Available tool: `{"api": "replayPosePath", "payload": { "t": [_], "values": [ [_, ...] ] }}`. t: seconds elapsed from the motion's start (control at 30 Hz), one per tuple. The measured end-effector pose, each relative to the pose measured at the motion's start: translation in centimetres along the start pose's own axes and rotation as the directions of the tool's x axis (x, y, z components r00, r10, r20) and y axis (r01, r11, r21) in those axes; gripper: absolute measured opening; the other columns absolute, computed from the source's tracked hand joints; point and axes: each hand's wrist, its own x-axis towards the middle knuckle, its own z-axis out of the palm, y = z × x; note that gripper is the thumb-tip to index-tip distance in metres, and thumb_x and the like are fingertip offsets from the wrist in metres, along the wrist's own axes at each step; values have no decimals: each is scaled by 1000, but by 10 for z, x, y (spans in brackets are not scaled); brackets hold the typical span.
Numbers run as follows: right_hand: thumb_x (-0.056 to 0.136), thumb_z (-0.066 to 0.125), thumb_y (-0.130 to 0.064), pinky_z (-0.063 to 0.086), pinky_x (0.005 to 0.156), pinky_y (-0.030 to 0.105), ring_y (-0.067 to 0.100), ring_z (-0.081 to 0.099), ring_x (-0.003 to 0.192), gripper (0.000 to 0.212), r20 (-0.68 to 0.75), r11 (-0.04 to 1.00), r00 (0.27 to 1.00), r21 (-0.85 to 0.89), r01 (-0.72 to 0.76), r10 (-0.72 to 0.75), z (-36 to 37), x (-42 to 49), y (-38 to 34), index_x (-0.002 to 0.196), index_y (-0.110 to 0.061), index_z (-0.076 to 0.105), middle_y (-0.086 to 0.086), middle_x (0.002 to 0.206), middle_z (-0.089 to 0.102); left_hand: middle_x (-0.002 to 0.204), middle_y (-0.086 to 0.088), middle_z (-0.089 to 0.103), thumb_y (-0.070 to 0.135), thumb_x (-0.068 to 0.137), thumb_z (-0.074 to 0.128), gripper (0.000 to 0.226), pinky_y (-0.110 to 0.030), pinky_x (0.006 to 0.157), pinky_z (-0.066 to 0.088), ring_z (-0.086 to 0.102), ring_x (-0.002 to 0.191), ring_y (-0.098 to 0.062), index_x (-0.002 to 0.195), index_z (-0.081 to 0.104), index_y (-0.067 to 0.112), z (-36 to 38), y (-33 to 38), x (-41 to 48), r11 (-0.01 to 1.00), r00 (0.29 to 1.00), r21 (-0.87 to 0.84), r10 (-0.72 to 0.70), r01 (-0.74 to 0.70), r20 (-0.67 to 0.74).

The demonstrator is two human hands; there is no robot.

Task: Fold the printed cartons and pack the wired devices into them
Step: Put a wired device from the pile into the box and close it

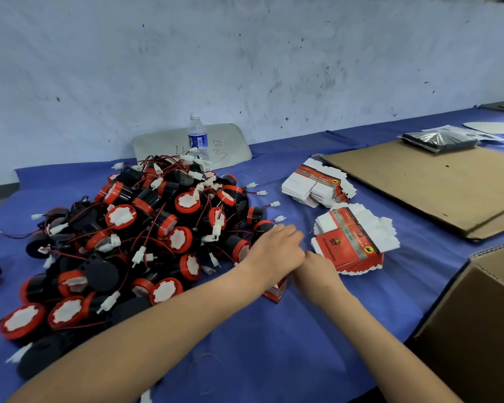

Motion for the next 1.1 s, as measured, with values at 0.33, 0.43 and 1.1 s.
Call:
{"api": "replayPosePath", "payload": {
  "t": [0.33,0.43,1.1],
  "values": [
    [93,45,-8,43,72,35,35,59,97,29,99,978,982,152,142,-158,-17,4,17,120,-13,54,14,108,65,110,-10,64,30,100,44,28,-28,52,27,58,104,-27,106,60,9,27,10,9,836,886,-420,-154,352,437],
    [91,44,0,46,76,38,33,61,91,32,14,909,985,389,153,-172,-15,1,21,120,-10,56,11,98,69,115,-15,62,35,100,38,40,-32,68,36,57,106,-31,107,63,4,32,11,4,799,868,-464,-141,384,476],
    [79,51,-24,48,73,38,29,61,93,29,-524,950,852,262,168,-7,37,-25,4,95,-18,75,-11,108,71,102,-12,64,20,93,48,24,-36,75,48,59,100,-30,94,65,5,27,4,-8,732,917,-557,-266,393,297]
  ]
}}
